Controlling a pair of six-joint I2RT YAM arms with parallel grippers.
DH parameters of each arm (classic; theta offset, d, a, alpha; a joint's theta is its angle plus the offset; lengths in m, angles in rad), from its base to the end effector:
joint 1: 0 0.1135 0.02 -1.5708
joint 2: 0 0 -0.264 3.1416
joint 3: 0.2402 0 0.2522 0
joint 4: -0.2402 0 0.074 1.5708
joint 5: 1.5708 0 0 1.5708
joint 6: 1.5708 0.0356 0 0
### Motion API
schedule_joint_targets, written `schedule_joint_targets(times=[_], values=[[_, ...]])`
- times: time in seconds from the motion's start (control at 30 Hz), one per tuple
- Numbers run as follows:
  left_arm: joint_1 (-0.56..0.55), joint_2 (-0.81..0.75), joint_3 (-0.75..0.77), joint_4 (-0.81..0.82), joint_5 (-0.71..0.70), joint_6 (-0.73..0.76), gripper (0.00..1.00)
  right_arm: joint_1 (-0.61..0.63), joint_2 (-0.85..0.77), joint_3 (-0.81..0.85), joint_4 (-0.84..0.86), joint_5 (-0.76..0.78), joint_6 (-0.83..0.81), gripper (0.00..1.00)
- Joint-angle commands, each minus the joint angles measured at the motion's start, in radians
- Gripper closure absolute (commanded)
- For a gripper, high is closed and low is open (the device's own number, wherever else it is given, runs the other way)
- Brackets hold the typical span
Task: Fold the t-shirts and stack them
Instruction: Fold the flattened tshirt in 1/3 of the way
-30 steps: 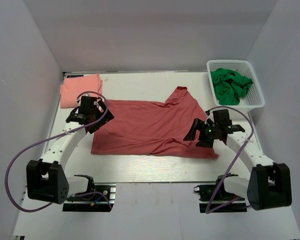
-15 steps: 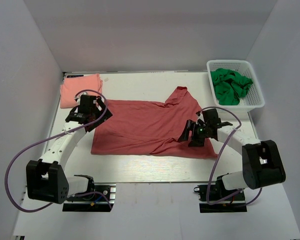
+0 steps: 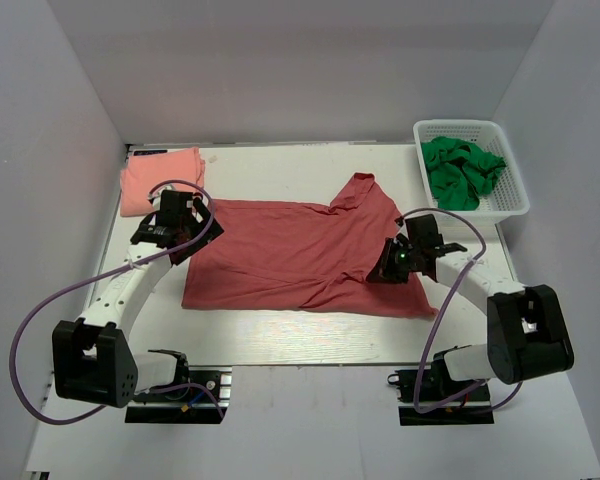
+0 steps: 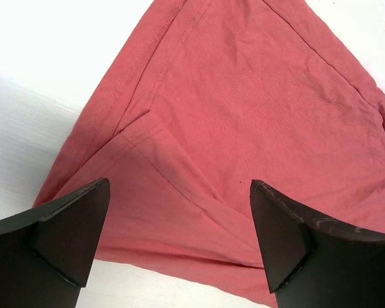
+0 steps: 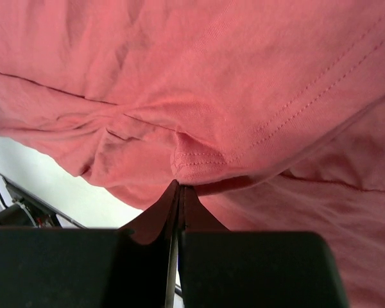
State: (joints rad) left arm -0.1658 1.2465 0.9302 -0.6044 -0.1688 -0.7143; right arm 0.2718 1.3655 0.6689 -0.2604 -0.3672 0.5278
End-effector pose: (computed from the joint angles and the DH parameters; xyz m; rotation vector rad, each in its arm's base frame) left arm 0.2509 -0.0359 0.2577 -0.7395 2.3677 -0.1662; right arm 0.2416 0.0806 0.1732 0.1810 2.6100 0.7689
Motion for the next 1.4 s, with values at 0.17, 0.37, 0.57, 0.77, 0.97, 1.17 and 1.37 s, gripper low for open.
schedule_joint_targets(times=[0.17, 0.37, 0.57, 0.77, 0.97, 1.17, 1.37], values=[[0.005, -0.002, 0.016, 0.002, -0.012, 0.009, 0.0, 0.012, 0.053, 0.142, 0.029, 0.028, -0.031, 1.0], [0.014, 0.007, 0.016, 0.002, -0.012, 0.009, 0.0, 0.023, 0.182, 0.277, -0.017, 0.019, -0.103, 1.0], [0.014, 0.025, 0.045, -0.008, -0.032, 0.009, 0.0, 0.047, 0.294, 0.391, -0.053, 0.02, -0.164, 1.0], [0.014, 0.044, 0.056, -0.017, -0.032, 0.018, 0.0, 0.075, 0.398, 0.54, -0.115, 0.048, -0.222, 1.0], [0.014, 0.053, 0.056, -0.017, -0.032, 0.018, 0.0, 0.116, 0.494, 0.63, -0.152, 0.079, -0.249, 1.0], [0.014, 0.073, 0.065, -0.017, -0.032, 0.018, 0.0, 0.148, 0.526, 0.707, -0.168, 0.1, -0.256, 0.71], [0.014, 0.125, 0.107, 0.025, -0.023, 0.027, 0.0, 0.156, 0.529, 0.799, -0.169, 0.088, -0.269, 0.15]])
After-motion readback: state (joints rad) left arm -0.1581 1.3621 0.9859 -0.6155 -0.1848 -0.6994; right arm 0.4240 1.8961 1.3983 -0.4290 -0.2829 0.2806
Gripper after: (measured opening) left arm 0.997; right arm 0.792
